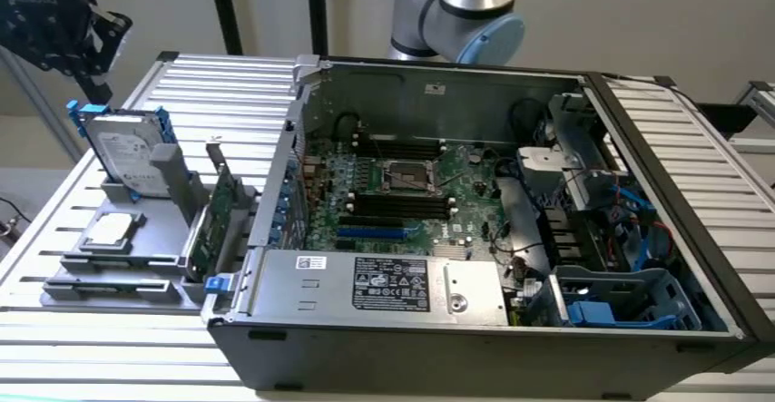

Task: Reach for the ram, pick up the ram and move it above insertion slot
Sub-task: 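Reach for the ram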

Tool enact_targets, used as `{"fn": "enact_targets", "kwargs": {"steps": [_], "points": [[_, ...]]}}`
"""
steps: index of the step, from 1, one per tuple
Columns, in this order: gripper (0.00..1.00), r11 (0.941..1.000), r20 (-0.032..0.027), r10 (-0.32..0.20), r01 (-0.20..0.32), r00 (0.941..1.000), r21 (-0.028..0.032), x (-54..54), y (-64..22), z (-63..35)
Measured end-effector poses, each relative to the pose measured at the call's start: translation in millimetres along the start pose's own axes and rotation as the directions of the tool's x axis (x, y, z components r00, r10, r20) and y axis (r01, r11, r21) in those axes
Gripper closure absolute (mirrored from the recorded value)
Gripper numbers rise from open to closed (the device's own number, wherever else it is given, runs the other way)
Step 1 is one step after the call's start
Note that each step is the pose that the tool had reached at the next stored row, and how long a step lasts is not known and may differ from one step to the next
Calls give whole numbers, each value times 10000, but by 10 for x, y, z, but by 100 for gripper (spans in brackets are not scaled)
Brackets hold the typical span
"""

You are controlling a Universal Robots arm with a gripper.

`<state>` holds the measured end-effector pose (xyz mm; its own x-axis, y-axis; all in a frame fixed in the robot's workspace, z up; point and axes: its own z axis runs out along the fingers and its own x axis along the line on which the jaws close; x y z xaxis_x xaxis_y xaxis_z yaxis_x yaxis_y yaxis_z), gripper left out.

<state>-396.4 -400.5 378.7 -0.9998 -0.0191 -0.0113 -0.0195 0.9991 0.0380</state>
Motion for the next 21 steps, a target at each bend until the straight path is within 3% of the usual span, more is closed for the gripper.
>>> {"fn": "enact_targets", "kwargs": {"steps": [9,21], "points": [[90,10000,-39,0,0,10000,-1,8,-410,11],[90,10000,-314,12,-12,9995,-5,20,-960,114]]}}
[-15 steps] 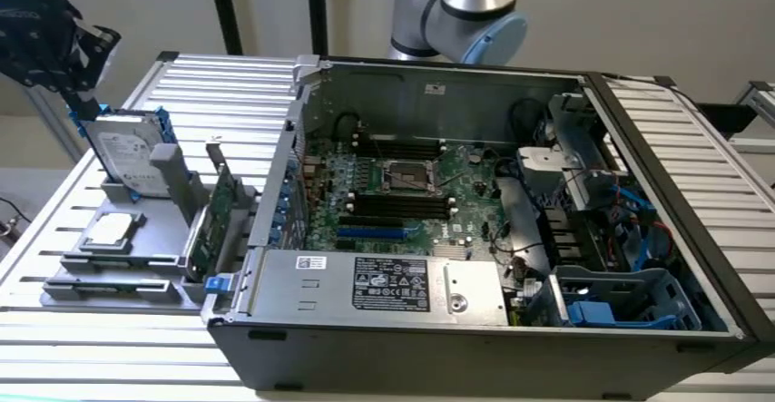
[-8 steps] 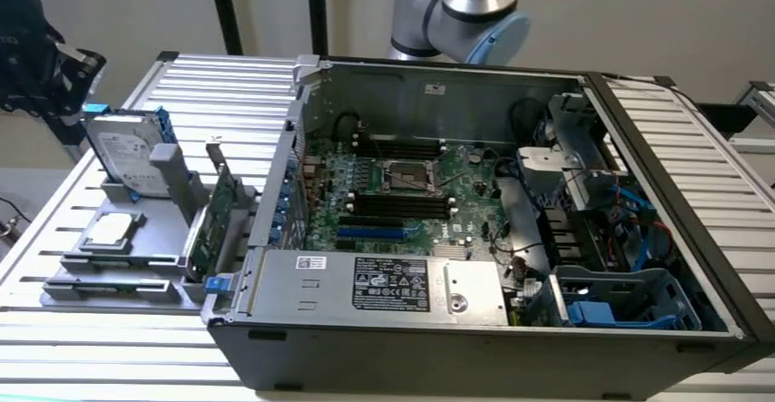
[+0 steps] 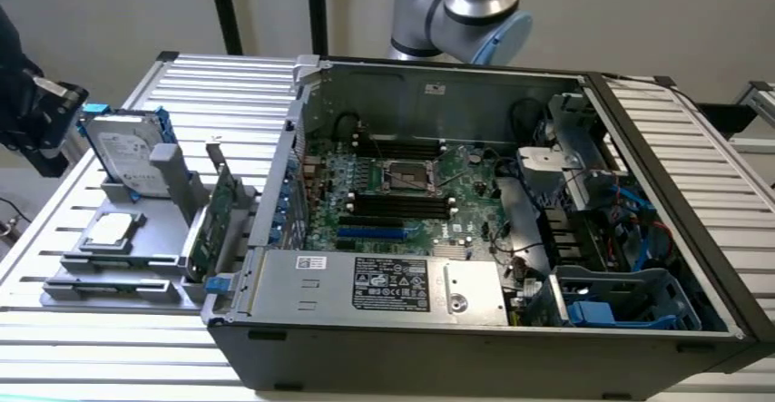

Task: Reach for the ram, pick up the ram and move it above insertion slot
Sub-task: 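Reach for the ram, then pick up the ram and move it above insertion slot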

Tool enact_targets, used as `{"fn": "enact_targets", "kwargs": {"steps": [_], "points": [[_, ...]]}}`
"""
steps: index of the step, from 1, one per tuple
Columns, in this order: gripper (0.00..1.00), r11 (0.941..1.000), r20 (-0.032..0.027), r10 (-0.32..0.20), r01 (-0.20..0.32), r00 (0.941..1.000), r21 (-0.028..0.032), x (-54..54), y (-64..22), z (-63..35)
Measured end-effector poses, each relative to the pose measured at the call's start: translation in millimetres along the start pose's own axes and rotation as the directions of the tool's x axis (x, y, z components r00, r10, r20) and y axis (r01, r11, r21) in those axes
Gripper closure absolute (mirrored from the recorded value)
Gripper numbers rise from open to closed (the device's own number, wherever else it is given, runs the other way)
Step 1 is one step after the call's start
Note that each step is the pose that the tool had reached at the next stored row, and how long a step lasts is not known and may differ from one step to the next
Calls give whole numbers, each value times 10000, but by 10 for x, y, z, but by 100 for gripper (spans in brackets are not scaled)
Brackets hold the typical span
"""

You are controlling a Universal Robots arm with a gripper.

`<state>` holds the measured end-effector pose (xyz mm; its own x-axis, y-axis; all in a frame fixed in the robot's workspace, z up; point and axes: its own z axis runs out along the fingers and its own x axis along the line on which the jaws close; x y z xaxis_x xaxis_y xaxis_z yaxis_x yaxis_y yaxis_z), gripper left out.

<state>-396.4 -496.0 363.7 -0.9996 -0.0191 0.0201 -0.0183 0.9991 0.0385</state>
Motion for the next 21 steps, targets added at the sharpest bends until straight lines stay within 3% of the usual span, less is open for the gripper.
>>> {"fn": "enact_targets", "kwargs": {"steps": [3,6,11,15,21], "points": [[90,10000,-58,1,-1,10000,-2,1,-115,29],[90,9999,-85,-104,104,9999,1,2,-117,37],[90,9954,-122,-958,958,9953,15,2,-118,44],[90,9860,-151,-1665,1665,9859,26,1,-118,48],[90,9618,-197,-2738,2739,9616,38,1,-119,56]]}}
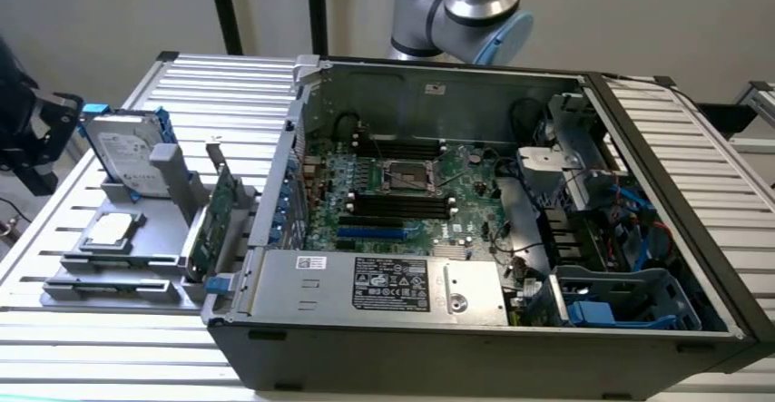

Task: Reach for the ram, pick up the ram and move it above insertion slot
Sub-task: 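Pick up the ram and move it above insertion slot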

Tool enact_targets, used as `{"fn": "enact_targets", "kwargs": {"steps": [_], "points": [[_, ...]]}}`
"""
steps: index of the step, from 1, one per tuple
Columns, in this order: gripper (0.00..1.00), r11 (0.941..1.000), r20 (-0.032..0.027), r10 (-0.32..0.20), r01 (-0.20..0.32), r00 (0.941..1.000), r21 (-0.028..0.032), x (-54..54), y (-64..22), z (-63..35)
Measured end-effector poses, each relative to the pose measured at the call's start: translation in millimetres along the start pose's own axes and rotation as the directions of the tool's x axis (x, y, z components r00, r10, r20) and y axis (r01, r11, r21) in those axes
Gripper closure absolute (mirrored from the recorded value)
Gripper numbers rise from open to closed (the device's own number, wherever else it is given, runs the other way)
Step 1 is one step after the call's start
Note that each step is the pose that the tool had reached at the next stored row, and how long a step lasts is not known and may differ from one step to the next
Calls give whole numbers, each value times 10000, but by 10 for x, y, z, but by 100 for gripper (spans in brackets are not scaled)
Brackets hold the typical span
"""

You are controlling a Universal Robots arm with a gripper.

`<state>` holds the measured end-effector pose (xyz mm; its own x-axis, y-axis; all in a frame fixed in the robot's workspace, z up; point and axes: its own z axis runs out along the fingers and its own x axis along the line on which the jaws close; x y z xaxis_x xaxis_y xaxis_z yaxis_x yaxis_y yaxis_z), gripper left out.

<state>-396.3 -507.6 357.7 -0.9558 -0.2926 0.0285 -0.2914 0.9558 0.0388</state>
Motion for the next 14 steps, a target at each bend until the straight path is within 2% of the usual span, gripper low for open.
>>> {"fn": "enact_targets", "kwargs": {"steps": [4,7,11,14], "points": [[90,9974,-29,-716,716,9974,20,0,0,5],[90,9920,-52,-1264,1264,9920,33,0,0,10],[90,9802,-83,-1977,1978,9802,49,0,0,16],[90,9680,-106,-2509,2509,9680,59,-1,-1,22]]}}
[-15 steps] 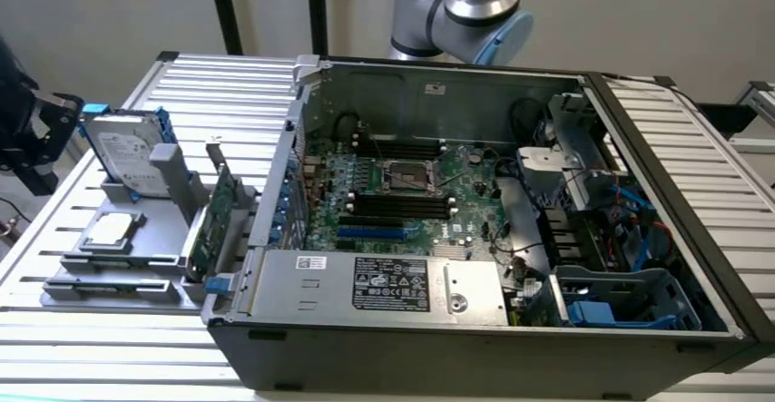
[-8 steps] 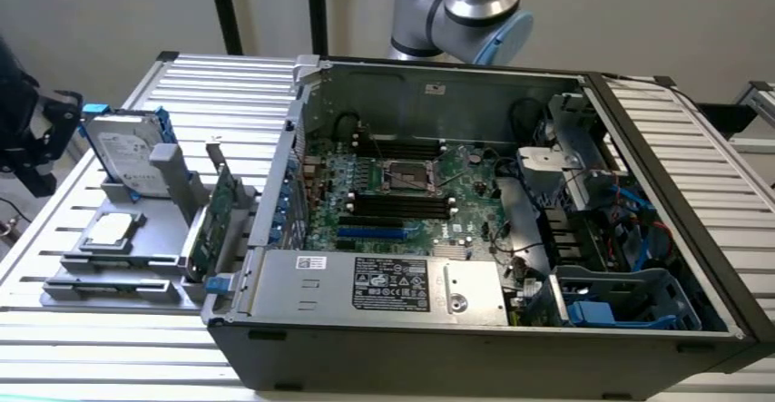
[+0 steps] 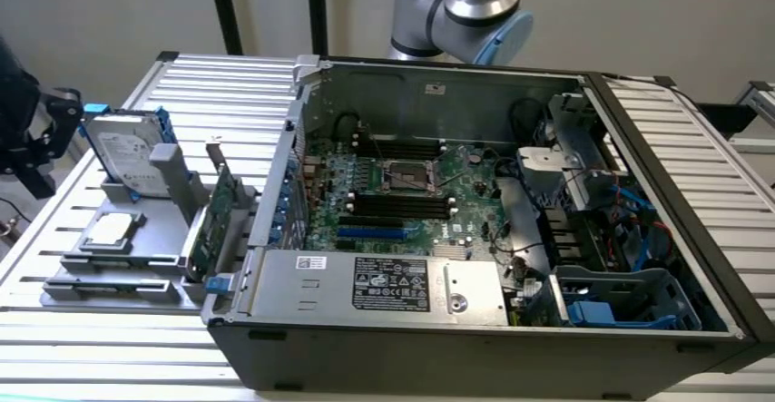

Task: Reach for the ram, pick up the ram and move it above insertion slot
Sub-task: 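Pick up the ram and move it above insertion slot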

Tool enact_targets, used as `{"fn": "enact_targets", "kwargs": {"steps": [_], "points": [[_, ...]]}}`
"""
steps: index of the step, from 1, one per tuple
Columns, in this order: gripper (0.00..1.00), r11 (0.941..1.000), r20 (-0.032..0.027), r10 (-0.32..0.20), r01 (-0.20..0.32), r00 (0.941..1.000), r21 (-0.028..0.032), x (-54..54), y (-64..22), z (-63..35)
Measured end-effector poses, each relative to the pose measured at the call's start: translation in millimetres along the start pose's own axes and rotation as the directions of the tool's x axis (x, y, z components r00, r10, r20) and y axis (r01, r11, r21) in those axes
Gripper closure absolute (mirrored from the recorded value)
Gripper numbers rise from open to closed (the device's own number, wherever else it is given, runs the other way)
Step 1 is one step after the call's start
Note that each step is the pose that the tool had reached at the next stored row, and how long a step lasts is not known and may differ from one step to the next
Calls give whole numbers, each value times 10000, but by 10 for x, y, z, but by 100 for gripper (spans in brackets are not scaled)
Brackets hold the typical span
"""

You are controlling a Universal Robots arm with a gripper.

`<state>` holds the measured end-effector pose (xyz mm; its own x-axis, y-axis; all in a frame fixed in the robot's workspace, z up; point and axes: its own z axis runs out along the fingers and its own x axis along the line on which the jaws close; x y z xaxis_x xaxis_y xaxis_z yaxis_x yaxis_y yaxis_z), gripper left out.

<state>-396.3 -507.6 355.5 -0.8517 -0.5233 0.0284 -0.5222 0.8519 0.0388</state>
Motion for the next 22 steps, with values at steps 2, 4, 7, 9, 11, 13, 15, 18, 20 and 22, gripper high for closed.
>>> {"fn": "enact_targets", "kwargs": {"steps": [2,4,7,9,11,13,15,18,20,22], "points": [[90,9993,-15,-369,369,9993,10,0,0,4],[90,9973,-30,-727,727,9973,20,0,0,7],[90,9919,-53,-1270,1270,9919,33,0,-1,13],[90,9867,-68,-1624,1625,9867,41,0,-1,16],[90,9799,-84,-1994,1994,9799,49,0,-1,20],[90,9721,-100,-2345,2346,9721,56,0,-1,23],[90,9630,-116,-2693,2694,9630,63,0,-1,26],[90,9470,-141,-3212,3213,9469,71,-1,-1,30],[90,9344,-158,-3561,3562,9343,76,-1,-1,34],[90,9210,-175,-3894,3896,9209,80,-1,-1,37]]}}
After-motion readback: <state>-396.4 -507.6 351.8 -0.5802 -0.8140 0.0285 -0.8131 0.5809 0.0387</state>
